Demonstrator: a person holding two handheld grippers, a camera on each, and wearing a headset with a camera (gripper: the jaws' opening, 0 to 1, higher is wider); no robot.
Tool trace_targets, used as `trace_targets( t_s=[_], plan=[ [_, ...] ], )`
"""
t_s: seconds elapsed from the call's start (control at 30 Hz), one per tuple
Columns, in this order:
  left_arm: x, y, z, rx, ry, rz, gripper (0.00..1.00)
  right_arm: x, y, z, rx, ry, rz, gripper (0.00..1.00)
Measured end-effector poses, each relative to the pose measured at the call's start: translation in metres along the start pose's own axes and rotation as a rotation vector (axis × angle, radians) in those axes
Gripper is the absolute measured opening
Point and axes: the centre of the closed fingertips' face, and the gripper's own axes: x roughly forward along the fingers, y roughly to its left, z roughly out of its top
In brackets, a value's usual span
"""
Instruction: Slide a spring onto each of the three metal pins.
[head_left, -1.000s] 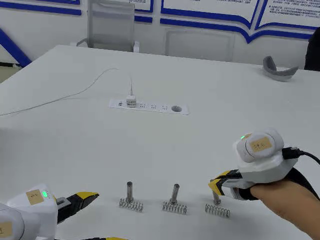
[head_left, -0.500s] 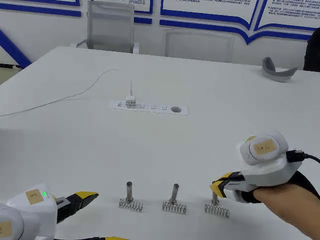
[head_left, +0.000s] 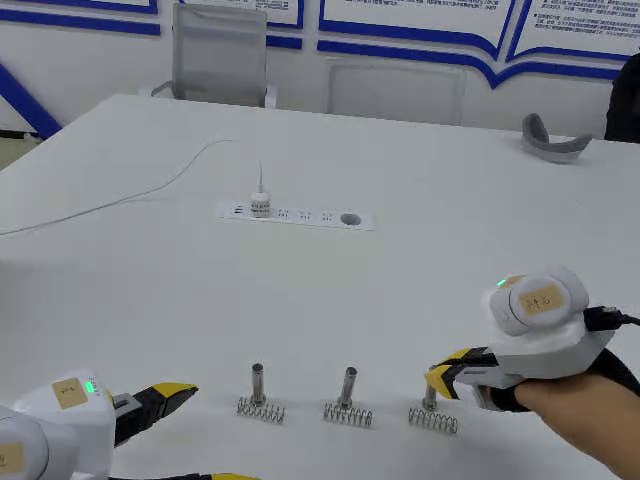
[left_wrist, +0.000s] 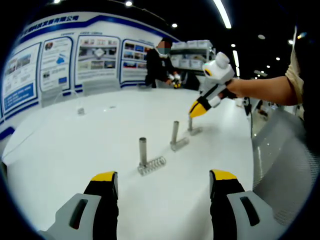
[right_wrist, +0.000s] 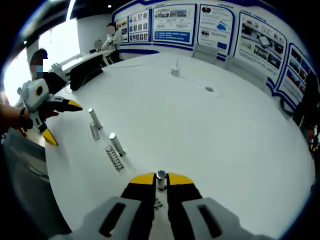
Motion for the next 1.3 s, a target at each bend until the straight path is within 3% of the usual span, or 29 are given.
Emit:
trace_targets(
  t_s=[0.83,1.3],
  plan=[
    [-0.0011,-0.0019,0.0038,0.013,0.006,0.002,0.76,-0.0013,-0.0025,-0.0026,-0.004,-0.008,0.004,0.1],
    [-0.0017,-0.0034,0.0046,0.02,0.009,-0.001,0.76,-0.0068,-0.0033,-0.003,-0.022,-0.027,0.011,0.16]
  ],
)
